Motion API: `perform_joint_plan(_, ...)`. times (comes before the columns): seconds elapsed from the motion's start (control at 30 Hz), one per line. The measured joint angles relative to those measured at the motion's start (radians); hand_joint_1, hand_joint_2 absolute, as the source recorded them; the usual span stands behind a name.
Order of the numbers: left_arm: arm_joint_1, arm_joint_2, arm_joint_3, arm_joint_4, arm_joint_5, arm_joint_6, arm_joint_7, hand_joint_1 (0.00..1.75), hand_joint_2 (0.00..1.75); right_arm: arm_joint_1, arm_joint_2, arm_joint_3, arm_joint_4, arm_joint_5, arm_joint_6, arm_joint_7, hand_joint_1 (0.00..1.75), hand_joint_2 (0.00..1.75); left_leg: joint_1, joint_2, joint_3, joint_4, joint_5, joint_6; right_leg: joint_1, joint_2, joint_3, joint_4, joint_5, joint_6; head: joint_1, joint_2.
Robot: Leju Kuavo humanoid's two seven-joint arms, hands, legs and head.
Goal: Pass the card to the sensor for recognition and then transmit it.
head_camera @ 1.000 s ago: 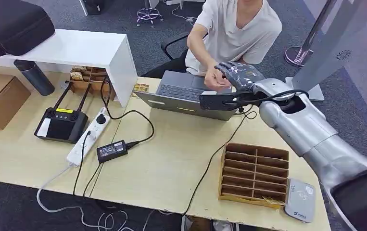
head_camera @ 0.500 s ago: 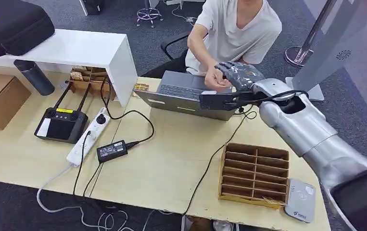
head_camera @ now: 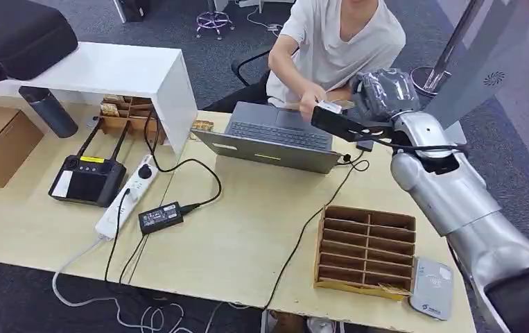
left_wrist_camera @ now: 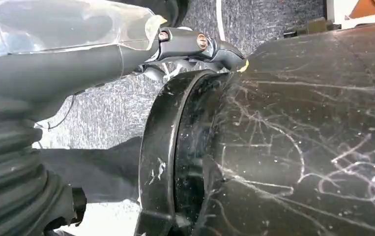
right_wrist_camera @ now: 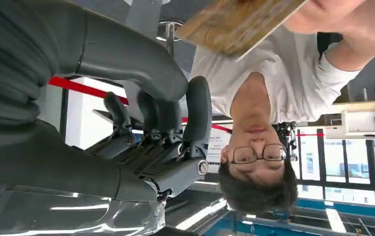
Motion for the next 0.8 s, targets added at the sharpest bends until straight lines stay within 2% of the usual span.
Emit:
perform_joint_plan(0.53,0.001,0.0,0.016,0.0,0.0,-0.008,0.007,0.0,1.75,0.009,0.0,-0.024,-0.018,0.01,0.016,0.0,1.75,1.75,0.0,0.0,0.0,0.0,0.0,0.0,0.0,0.0,0.0,0.0,0.0,0.0,0.0,0.0)
perform_joint_plan(0.57,0.001,0.0,0.017,0.0,0.0,-0.008,0.007,0.0,1.75,0.01,0.0,-0.024,-0.021,0.01,0.017,0.0,0.0,1.75,0.0,0.0,0.0,0.0,0.0,0.0,0.0,0.0,0.0,0.0,0.0,0.0,0.0,0.0)
perform_joint_plan(0.8,0.002,0.0,0.025,0.0,0.0,-0.014,0.008,0.0,1.75,0.013,0.0,-0.025,-0.028,0.014,0.029,0.0,0.0,1.75,0.0,0.0,0.0,0.0,0.0,0.0,0.0,0.0,0.0,0.0,0.0,0.0,0.0,0.0)
